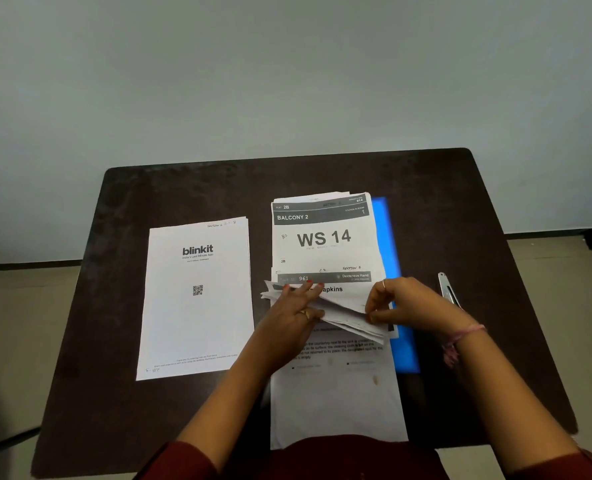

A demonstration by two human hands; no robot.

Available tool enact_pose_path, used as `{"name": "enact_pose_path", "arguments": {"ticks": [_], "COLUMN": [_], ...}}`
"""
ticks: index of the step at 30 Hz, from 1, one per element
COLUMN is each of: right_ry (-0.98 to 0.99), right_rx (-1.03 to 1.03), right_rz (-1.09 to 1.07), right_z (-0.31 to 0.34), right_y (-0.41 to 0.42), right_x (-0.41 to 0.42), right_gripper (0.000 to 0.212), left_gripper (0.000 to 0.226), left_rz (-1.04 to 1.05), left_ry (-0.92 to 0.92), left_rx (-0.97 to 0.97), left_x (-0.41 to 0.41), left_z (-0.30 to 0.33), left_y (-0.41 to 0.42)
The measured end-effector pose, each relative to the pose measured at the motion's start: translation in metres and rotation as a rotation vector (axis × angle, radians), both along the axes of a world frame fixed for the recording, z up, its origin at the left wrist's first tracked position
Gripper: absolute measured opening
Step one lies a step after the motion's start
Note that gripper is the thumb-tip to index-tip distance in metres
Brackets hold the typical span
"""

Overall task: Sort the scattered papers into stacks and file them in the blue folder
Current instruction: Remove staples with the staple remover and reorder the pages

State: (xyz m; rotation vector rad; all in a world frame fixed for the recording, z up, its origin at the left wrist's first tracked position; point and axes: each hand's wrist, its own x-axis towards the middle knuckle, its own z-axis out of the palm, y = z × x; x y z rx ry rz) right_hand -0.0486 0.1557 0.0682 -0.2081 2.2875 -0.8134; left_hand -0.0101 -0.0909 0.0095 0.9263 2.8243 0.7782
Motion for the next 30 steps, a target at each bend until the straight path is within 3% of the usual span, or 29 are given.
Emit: {"name": "enact_pose_path", "arguments": {"ticks": [3,5,7,11,15,17,22,24,25,30], "right_ry": [-0.124,-0.158,-0.072,0.227,0.246,0.26,0.351,0.338,0.331,0.284], "right_rx": [-0.069,-0.138,-0.187,0.017,0.293,0.365,0.334,0.33,0.331,0.134], "right_rz": [0.008,-0.046,-0.192,-0.245,-0.113,-0.08,-0.109,-0.084,-0.072,-0.032], "right_z": [0.003,0.002,-0.009,-0.038,-0.054,-0.055,-0.05,-0.048,-0.047,-0.039], "right_y": [0.002,0.004,0.005,0.003,0.001,-0.001,-0.006,-0.006,-0.005,0.002], "right_x": [-0.002,-0.005,-0.011,-0.031,-0.046,-0.051,-0.054,-0.052,-0.051,-0.042], "right_gripper": [0.01,0.035,0.057,0.025,0.037,0.035,0.012,0.012,0.012,0.015], "left_gripper": [0.022,0.018,0.032,0.044,0.032,0.031,0.039,0.032,0.026,0.046], "left_rz": [-0.003,-0.013,-0.025,-0.027,0.115,0.151,0.007,0.002,0.017,0.183], "left_ry": [0.017,0.014,0.002,-0.044,-0.268,-0.264,-0.165,-0.165,-0.193,-0.369], "left_rx": [-0.015,-0.037,-0.061,-0.086,-0.081,-0.094,-0.022,-0.008,0.029,0.125], "left_x": [-0.001,-0.001,-0.003,-0.001,0.001,0.0,-0.002,-0.002,-0.002,-0.001], "left_z": [-0.003,-0.004,-0.005,-0.008,0.002,0.001,-0.005,-0.005,-0.004,0.006], "left_y": [-0.003,-0.004,-0.005,-0.007,-0.002,-0.002,-0.008,-0.007,-0.004,0.004]}}
